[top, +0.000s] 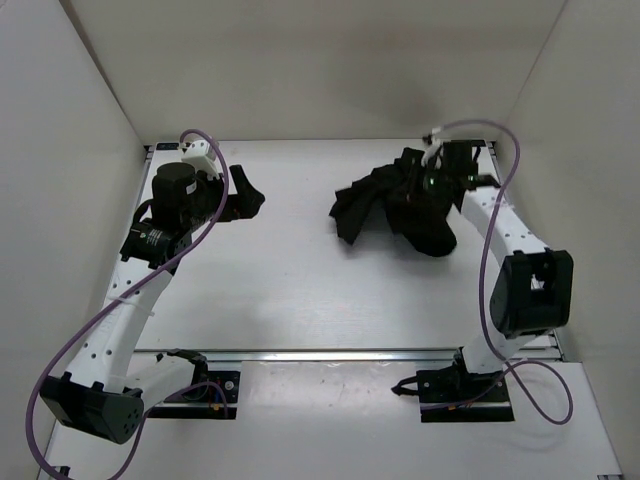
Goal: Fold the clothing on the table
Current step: Move the skirt to the center of the board
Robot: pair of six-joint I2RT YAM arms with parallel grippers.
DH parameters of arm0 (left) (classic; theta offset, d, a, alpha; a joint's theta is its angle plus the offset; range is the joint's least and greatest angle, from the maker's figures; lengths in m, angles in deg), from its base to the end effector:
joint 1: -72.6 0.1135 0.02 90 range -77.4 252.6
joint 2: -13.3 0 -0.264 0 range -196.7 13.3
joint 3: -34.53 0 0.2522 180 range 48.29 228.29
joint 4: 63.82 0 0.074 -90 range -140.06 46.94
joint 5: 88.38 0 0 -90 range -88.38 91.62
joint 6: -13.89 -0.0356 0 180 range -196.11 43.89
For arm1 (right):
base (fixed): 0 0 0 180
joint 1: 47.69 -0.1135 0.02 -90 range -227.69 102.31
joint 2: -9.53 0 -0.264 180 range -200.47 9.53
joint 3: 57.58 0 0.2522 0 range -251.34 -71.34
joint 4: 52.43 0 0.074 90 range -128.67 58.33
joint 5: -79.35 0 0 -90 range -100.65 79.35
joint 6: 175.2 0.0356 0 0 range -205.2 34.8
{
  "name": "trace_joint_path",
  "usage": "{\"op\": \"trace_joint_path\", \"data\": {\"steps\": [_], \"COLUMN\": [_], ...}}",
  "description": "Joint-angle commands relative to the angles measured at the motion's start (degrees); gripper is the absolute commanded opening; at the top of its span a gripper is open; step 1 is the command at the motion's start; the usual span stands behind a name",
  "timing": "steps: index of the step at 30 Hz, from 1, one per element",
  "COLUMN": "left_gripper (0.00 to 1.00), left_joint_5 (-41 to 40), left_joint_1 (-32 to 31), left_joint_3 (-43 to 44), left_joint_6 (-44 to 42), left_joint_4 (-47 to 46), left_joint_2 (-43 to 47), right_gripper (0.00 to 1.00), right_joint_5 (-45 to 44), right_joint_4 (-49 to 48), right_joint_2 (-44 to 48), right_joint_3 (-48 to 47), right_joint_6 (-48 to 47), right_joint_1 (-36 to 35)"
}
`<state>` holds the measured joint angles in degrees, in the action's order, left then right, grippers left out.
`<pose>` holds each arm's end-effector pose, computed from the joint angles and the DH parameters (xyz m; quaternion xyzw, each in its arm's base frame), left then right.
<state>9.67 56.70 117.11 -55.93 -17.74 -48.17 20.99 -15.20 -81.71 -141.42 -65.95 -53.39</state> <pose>0.2181 -0.0673 0.3902 0.0063 0.8420 -0.2223 0.4915 0.3465 0.0533 0.2717 0.0003 0.8939 0.3257 0.3080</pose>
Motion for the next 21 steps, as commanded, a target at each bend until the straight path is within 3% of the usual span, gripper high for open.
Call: {"op": "trace_joint_path", "data": {"steps": [1, 5, 10, 12, 18, 20, 21], "left_gripper": [0.99, 0.99, 0.99, 0.99, 0.99, 0.99, 0.99], "left_joint_5": [0.0, 0.2, -0.1, -0.3, -0.6, -0.3, -0.3], "left_joint_1": [-0.2, -0.3, 0.1, -0.4, -0.4, -0.4, -0.5], "left_joint_3": [1.1, 0.5, -0.9, -1.1, -1.7, -1.9, -1.7], "left_joint_6": [-0.4, -0.7, -0.7, -1.0, -0.8, -0.8, -0.8], "left_joint_4": [-0.4, -0.5, -0.1, -0.5, -0.1, 0.1, -0.1], "left_joint_2": [0.3, 1.1, 2.1, 2.6, 2.8, 2.8, 2.6], "right_gripper": [0.0, 0.03, 0.0, 0.0, 0.01, 0.07, 0.26], "right_joint_5": [-0.5, -2.7, -7.8, -9.7, 1.8, 1.6, 2.0], "right_joint_4": [0.7, 0.7, 2.5, 2.9, -3.8, -4.9, -5.0], "right_joint_2": [-2.4, -3.6, -6.0, -7.9, -16.8, -18.4, -18.4], "right_joint_3": [-19.9, -24.1, -14.6, -8.7, -6.6, -10.5, -11.4], "right_joint_6": [-2.4, -3.7, -6.5, -7.6, -1.9, -0.4, -0.3], "right_joint_1": [-1.8, -4.0, -9.4, -14.9, -31.4, -34.7, -35.8]}}
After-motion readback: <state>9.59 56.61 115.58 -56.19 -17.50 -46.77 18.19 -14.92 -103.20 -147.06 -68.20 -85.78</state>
